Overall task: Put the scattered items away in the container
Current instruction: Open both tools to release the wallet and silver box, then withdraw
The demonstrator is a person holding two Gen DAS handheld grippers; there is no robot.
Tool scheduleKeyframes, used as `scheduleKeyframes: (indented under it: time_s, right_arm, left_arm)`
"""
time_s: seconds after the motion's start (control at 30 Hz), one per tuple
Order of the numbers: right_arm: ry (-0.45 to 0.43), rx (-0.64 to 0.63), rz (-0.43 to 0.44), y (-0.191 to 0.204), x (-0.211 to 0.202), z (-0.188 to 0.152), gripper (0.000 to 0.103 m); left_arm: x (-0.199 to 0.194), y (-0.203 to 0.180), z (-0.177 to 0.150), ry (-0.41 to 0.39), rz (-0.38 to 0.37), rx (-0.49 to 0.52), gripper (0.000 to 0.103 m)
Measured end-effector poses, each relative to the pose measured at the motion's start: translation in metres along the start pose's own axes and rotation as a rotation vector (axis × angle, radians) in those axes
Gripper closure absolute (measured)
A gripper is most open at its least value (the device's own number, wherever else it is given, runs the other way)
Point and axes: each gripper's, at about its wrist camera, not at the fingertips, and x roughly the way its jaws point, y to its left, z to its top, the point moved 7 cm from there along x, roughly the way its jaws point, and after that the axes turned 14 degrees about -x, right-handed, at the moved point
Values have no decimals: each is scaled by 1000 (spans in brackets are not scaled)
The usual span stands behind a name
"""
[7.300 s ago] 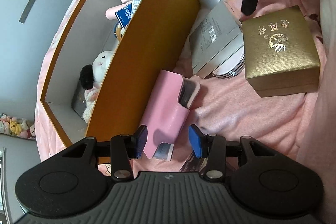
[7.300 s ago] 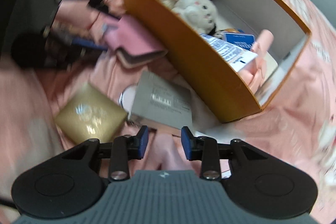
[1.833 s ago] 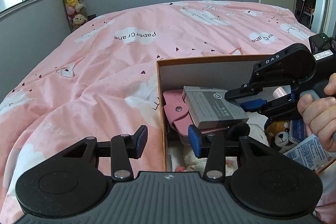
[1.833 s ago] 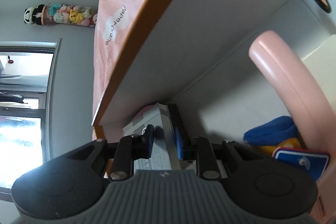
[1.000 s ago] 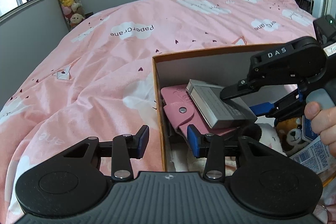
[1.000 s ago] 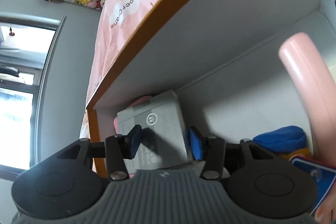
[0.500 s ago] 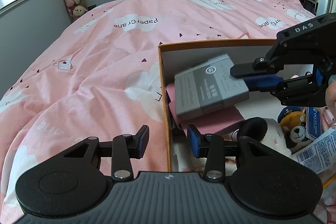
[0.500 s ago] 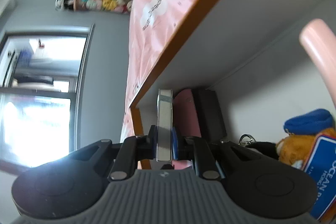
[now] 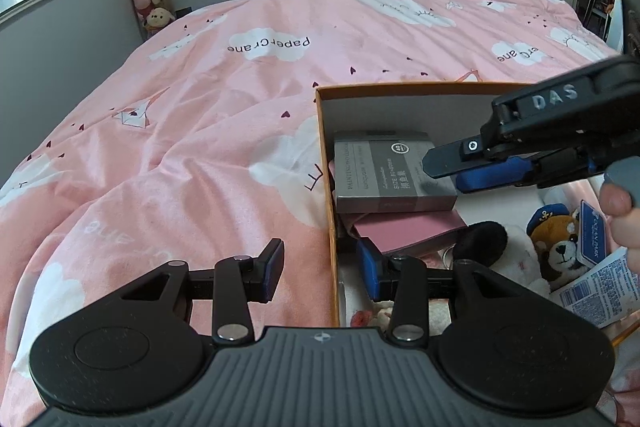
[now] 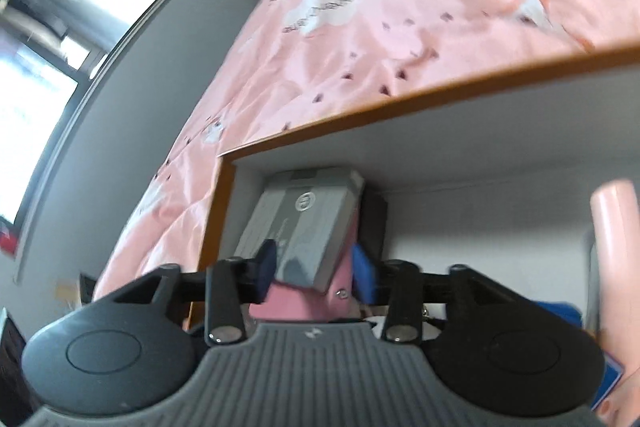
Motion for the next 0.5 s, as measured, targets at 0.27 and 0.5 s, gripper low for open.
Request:
scheduleKeyframes:
  time_s: [0.27,0.5]
  right_arm:
    - [163,-397,-107,35,5,-29,55]
    - [174,-431,-151,45,16,-34,67]
  left_arm:
    - [-10,2,-6,16,18,-2,56]
    - [-8,6,-13,37,24,-9,57]
